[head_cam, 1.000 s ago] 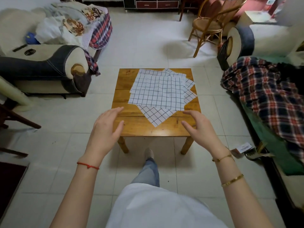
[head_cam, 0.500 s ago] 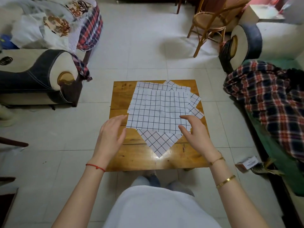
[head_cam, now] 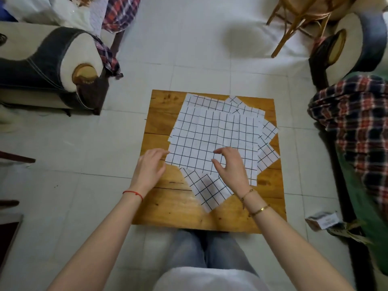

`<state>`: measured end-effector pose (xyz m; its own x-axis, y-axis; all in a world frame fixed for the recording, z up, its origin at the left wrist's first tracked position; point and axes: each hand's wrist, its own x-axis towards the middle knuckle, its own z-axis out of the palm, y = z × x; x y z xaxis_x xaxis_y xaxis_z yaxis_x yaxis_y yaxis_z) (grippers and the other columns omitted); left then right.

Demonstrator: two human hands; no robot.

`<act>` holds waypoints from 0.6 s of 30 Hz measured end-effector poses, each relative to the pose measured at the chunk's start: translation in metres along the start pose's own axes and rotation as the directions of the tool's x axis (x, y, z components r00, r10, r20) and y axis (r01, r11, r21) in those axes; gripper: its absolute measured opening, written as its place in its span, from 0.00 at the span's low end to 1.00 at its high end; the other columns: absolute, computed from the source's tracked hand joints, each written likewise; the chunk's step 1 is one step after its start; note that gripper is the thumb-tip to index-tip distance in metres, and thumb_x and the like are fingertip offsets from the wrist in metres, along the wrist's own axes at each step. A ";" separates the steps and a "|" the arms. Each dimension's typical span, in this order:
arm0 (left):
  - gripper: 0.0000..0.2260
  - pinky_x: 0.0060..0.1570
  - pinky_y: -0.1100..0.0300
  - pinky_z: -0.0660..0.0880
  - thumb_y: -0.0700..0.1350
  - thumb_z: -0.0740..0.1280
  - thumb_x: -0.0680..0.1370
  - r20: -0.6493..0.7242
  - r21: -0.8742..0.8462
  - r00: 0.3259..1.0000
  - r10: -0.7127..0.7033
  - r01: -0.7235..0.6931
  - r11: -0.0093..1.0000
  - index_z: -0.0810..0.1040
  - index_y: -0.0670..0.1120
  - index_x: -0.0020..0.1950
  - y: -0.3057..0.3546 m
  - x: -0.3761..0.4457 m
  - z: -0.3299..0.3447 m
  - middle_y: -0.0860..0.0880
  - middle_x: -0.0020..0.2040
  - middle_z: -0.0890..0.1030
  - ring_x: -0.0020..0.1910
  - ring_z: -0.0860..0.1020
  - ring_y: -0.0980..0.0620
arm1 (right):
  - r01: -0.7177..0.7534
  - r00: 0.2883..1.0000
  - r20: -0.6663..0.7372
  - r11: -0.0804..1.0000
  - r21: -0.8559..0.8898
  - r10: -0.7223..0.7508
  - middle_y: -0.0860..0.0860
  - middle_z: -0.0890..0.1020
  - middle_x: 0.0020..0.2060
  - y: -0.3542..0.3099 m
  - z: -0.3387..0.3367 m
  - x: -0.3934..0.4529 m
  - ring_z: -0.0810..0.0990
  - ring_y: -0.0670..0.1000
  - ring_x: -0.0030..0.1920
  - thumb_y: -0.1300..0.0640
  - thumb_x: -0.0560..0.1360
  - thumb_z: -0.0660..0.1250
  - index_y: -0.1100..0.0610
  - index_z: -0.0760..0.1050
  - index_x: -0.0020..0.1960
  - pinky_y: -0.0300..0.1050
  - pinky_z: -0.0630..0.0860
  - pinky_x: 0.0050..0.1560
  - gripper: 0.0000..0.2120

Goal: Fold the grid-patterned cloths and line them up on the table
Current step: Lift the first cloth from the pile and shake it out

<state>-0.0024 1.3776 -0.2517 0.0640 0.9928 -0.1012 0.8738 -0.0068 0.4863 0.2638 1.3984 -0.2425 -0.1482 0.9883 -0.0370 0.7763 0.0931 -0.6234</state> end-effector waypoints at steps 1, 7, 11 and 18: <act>0.17 0.65 0.49 0.70 0.42 0.69 0.76 0.019 0.002 1.000 -0.014 0.014 1.000 0.75 0.49 0.65 -0.007 0.007 0.009 0.50 0.61 0.77 0.63 0.73 0.50 | 0.000 1.000 0.022 1.000 -0.004 0.001 0.49 0.78 0.51 0.005 0.012 0.008 0.73 0.50 0.54 0.54 0.75 0.67 0.55 0.76 0.57 0.43 0.70 0.57 0.11; 0.17 0.65 0.51 0.67 0.43 0.68 0.76 0.114 0.075 0.989 -0.097 0.088 0.993 0.75 0.48 0.65 -0.055 0.046 0.065 0.50 0.64 0.76 0.65 0.71 0.50 | -0.011 0.991 0.136 0.999 -0.031 0.016 0.50 0.78 0.49 0.040 0.090 0.043 0.74 0.51 0.53 0.55 0.74 0.68 0.56 0.76 0.55 0.46 0.72 0.55 0.10; 0.16 0.65 0.53 0.67 0.43 0.69 0.76 0.160 0.096 0.973 -0.168 0.154 0.983 0.75 0.48 0.64 -0.085 0.064 0.105 0.49 0.64 0.76 0.64 0.71 0.50 | -0.003 0.974 0.226 0.997 -0.078 0.021 0.52 0.79 0.49 0.066 0.141 0.061 0.75 0.53 0.51 0.55 0.74 0.67 0.57 0.76 0.54 0.45 0.70 0.53 0.10; 0.17 0.64 0.57 0.67 0.44 0.69 0.76 0.146 0.066 0.967 -0.210 0.202 0.977 0.75 0.50 0.65 -0.107 0.076 0.157 0.52 0.62 0.75 0.62 0.70 0.53 | 0.055 0.953 0.302 0.986 -0.159 -0.004 0.54 0.78 0.49 0.098 0.206 0.079 0.74 0.56 0.50 0.55 0.71 0.70 0.58 0.75 0.55 0.49 0.71 0.50 0.14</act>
<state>-0.0150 1.4347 -0.4476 -0.0510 0.9439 -0.3263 0.8985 0.1860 0.3977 0.2017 1.4602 -0.4674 -0.3295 0.9050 -0.2691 0.8548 0.1650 -0.4919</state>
